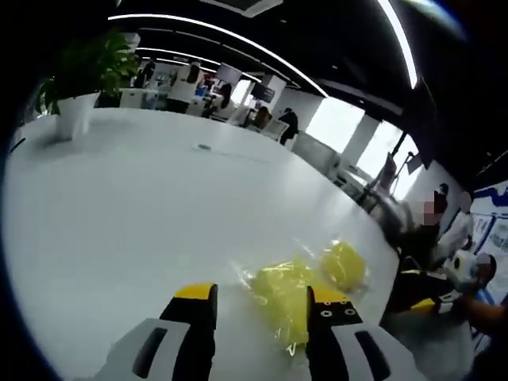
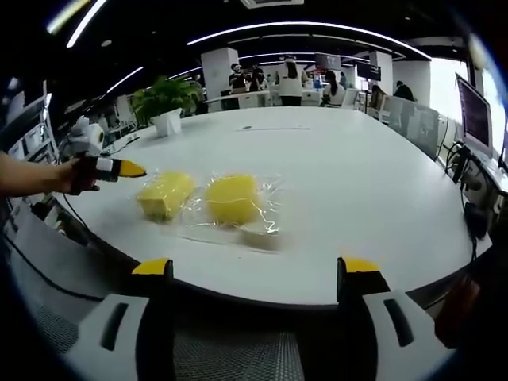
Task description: Compare the silicone blocks by pressing each to a similar depth, holding the contact briefly, and releasing to observe deformation and rebound differences across the visible hardness samples.
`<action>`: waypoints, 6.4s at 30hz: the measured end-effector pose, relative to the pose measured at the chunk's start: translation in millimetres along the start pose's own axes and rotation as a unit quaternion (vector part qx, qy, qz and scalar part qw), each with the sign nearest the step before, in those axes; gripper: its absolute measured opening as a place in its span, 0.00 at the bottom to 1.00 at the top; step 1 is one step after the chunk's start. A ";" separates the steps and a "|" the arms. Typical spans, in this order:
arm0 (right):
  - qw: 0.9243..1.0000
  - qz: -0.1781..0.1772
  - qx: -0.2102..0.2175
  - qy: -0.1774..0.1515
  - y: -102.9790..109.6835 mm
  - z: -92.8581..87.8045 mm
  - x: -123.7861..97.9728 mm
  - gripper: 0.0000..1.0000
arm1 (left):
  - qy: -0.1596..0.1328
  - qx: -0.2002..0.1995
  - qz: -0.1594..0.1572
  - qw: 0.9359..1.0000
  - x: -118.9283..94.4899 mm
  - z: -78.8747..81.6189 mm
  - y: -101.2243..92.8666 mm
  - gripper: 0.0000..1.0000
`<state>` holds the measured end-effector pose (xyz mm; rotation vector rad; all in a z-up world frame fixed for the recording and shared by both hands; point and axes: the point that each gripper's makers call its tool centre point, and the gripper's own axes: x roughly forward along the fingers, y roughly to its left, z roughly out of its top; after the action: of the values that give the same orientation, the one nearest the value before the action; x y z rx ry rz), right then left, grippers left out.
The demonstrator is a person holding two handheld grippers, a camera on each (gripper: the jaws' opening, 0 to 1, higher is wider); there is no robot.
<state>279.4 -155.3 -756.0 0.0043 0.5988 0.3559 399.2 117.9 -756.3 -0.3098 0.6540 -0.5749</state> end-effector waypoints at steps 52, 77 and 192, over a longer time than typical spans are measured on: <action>1.000 -0.006 -0.003 0.023 -2.0 -6.3 5.1 0.77 | -0.009 -0.198 -0.049 0.979 42.9 4.2 11.7 0.07; 1.000 0.004 -0.009 0.029 1.8 -9.0 4.4 0.78 | -0.057 0.005 -0.081 0.995 33.5 27.8 -18.0 0.00; 0.897 0.384 -0.096 -0.199 189.1 200.8 -56.5 0.34 | -0.208 0.062 -0.395 0.893 -149.3 146.6 -252.8 0.00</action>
<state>285.1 23.5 -538.5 0.1239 0.1244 1.1544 295.8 17.1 -461.6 -0.5662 0.0423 -1.2813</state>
